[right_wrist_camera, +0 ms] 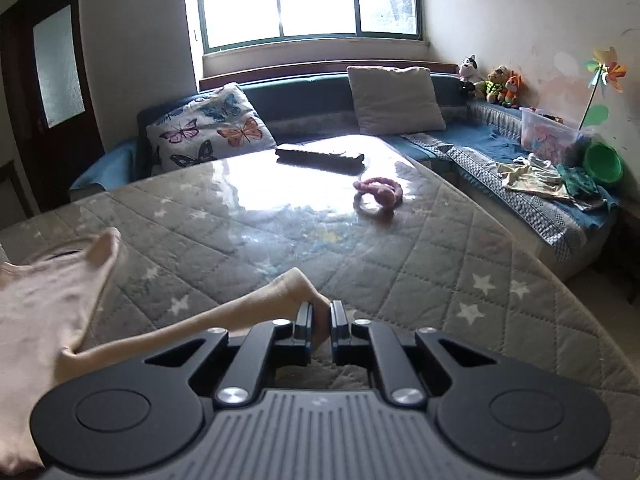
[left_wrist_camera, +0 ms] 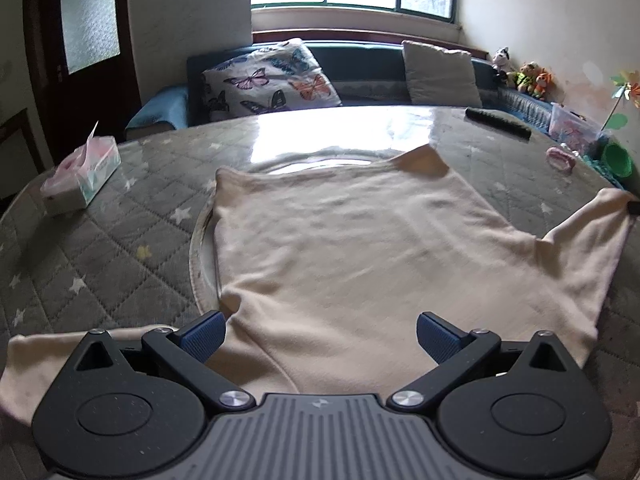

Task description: Fold clothes

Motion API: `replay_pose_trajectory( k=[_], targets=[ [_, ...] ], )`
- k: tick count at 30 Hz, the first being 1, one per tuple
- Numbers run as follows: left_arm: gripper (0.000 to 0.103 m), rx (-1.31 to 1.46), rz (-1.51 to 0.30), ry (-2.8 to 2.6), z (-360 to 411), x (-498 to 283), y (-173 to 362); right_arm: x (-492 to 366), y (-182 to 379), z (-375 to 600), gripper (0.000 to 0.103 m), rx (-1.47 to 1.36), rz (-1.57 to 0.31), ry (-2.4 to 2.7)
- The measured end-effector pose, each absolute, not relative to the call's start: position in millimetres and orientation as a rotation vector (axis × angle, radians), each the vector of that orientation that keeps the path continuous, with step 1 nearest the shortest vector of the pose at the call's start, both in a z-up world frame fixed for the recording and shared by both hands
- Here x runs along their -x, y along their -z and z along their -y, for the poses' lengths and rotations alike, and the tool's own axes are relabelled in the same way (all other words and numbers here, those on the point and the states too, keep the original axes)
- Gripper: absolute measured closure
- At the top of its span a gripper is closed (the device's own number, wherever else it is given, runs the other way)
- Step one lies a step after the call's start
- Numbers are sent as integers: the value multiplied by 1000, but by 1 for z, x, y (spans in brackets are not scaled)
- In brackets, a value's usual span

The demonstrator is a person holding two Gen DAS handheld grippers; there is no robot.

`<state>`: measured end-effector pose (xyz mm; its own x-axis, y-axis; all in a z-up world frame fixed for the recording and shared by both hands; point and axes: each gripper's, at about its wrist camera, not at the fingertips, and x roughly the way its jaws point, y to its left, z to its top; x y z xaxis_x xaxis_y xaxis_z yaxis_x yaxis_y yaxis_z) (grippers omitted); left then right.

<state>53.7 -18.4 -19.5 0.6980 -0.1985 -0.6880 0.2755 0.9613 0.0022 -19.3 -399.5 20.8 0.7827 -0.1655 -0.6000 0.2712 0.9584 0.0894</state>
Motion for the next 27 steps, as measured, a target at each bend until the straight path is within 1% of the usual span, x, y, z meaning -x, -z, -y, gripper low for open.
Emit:
replay_pose_trajectory(
  k=[7,12,15,20,27],
  targets=[
    [0,-103,-738,244,10,-51,20,32,-73,362,96,-184,-554,76],
    [0,-92,-713,230,-1,-46,17,32,-113,309,96,-164,-503,-111],
    [0,-82,-709,219,-10,-42,17,24,-125,271,96,-139,-497,-227],
    [0,-56,-711,192,-26,-38,18,6,-127,209,96,-90,-520,-376],
    [0,-30,-712,166,-41,-35,20,-17,-101,145,94,-57,-614,-499]
  ],
)
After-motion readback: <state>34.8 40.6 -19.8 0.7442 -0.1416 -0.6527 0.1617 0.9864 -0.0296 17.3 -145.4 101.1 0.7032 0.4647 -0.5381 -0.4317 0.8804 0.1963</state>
